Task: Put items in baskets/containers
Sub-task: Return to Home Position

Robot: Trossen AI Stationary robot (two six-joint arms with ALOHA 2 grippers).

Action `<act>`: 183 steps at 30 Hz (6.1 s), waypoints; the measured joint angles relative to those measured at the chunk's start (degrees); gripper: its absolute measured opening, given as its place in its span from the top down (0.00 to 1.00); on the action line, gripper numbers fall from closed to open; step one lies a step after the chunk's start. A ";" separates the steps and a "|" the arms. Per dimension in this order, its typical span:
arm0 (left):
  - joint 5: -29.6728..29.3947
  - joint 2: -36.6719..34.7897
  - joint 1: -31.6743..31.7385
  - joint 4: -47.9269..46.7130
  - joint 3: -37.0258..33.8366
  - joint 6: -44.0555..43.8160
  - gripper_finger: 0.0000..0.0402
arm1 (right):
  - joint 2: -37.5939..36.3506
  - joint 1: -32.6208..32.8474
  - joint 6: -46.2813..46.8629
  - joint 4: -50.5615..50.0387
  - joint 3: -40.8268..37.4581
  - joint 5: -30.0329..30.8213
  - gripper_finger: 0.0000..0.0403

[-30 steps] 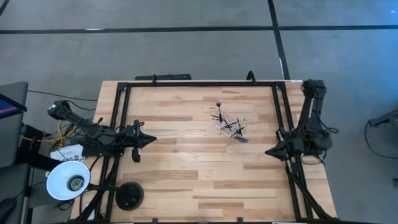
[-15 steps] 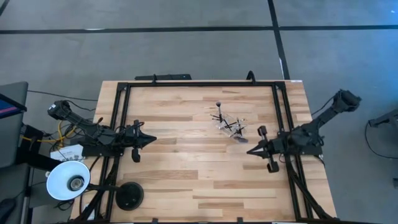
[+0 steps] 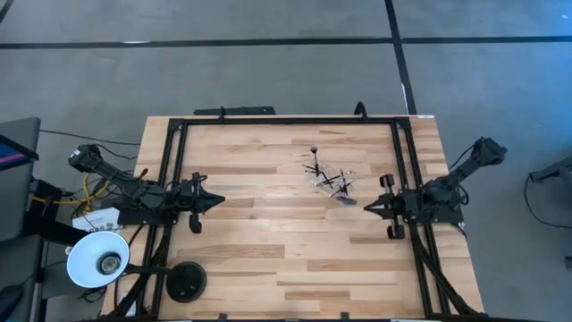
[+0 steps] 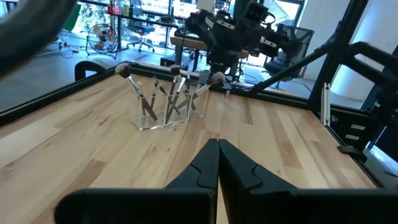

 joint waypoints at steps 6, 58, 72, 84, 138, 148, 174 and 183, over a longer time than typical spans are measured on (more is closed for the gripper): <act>0.00 0.00 -0.01 0.10 -0.02 0.02 0.99 | -9.56 -4.46 -2.22 -12.07 -0.02 -6.05 1.00; 0.00 0.02 0.00 1.02 -0.02 0.02 0.99 | -14.96 -33.69 13.40 -24.09 -0.11 -25.26 1.00; 0.01 0.02 0.01 1.04 -0.02 0.02 0.99 | -14.96 -33.69 13.38 -24.12 -0.13 -25.25 1.00; 0.01 0.01 0.01 1.04 -0.04 0.02 0.99 | -14.96 -33.69 13.38 -24.14 -0.13 -25.25 1.00; 0.00 0.02 -0.01 1.06 -0.04 0.02 0.99 | -14.96 -33.68 13.38 -24.15 -0.13 -25.25 1.00; 0.00 0.02 0.01 1.05 -0.04 0.02 0.99 | -14.93 -33.67 13.38 -24.14 -0.13 -25.25 1.00; 0.01 0.02 0.02 1.06 -0.04 0.02 0.99 | -14.93 -33.68 13.38 -24.15 -0.13 -25.23 1.00; 0.00 0.01 0.01 1.06 -0.04 0.02 0.99 | -14.94 -33.67 13.39 -24.14 -0.13 -25.25 1.00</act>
